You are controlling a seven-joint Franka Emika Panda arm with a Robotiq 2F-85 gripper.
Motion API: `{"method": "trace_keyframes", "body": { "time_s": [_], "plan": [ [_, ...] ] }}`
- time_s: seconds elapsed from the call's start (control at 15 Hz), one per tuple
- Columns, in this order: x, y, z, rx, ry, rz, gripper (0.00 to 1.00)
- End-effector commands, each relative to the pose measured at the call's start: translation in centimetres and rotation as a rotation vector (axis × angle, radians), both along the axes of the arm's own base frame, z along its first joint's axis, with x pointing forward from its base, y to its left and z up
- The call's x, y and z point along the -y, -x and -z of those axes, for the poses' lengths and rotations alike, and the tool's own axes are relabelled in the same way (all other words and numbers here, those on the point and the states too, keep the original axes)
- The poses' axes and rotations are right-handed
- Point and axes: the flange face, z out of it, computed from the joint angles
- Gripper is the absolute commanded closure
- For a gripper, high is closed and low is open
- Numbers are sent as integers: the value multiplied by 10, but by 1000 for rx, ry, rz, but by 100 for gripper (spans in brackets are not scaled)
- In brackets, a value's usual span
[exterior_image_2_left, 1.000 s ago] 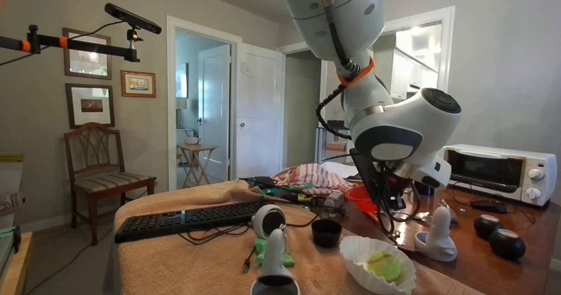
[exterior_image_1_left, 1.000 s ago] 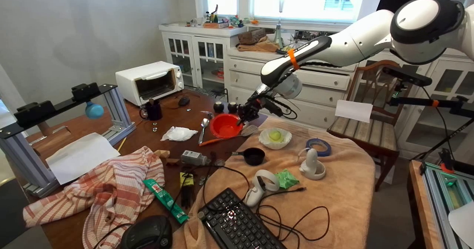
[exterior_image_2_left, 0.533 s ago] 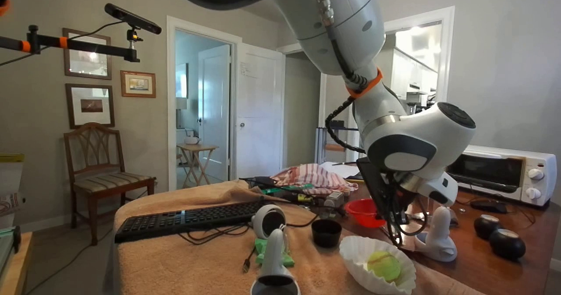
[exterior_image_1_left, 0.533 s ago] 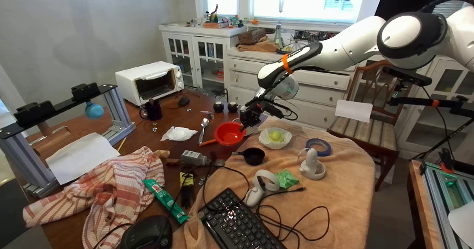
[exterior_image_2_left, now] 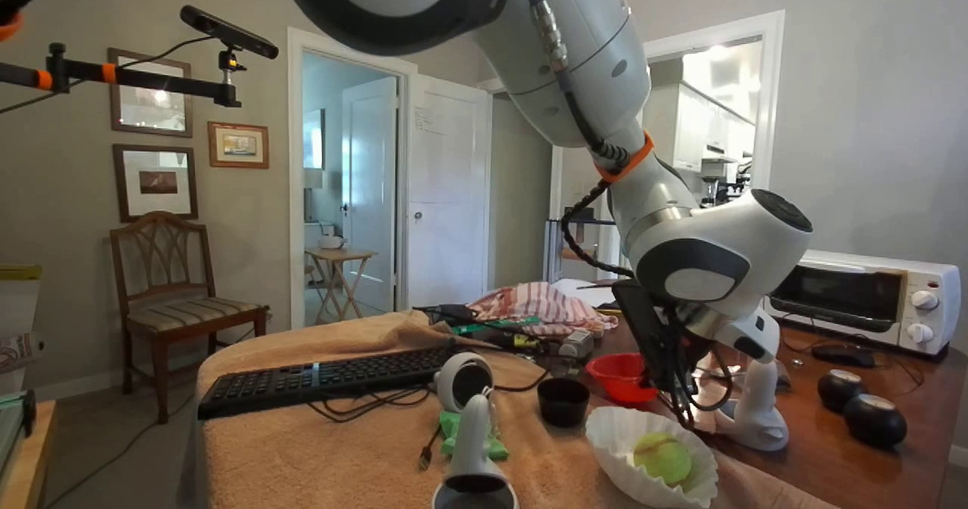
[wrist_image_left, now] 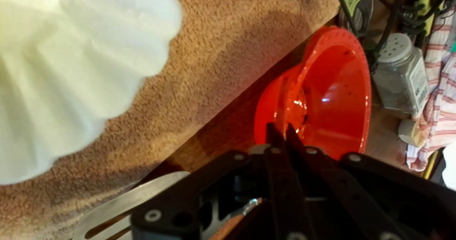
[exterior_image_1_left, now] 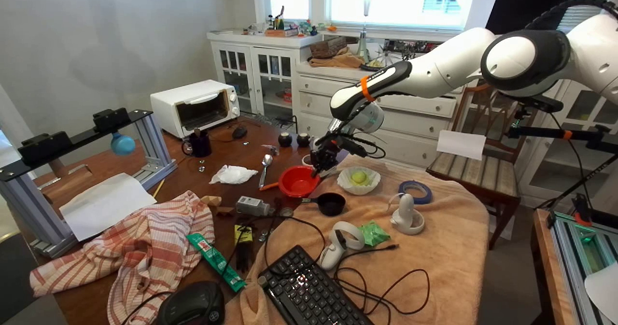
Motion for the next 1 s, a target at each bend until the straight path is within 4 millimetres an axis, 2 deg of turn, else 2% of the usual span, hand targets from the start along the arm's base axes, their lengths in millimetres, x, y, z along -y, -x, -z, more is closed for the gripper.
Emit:
{"method": "trace_keyframes", "body": {
  "time_s": [0.0, 0.07, 0.13, 0.2, 0.53, 0.8, 0.87, 0.93],
  "plan": [
    [-6, -9, 9, -6, -22, -23, 99],
    [-6, -9, 9, -13, -26, -23, 99],
    [-7, -10, 10, -14, -25, -26, 72],
    [-7, -10, 11, -18, -26, -27, 71],
    [-1, -12, 6, -12, -2, -32, 35],
    [2, -11, -18, 48, 83, -125, 5],
    [1, -10, -26, 66, 121, -168, 0],
    [0, -9, -35, 81, 163, -211, 0]
  ]
}}
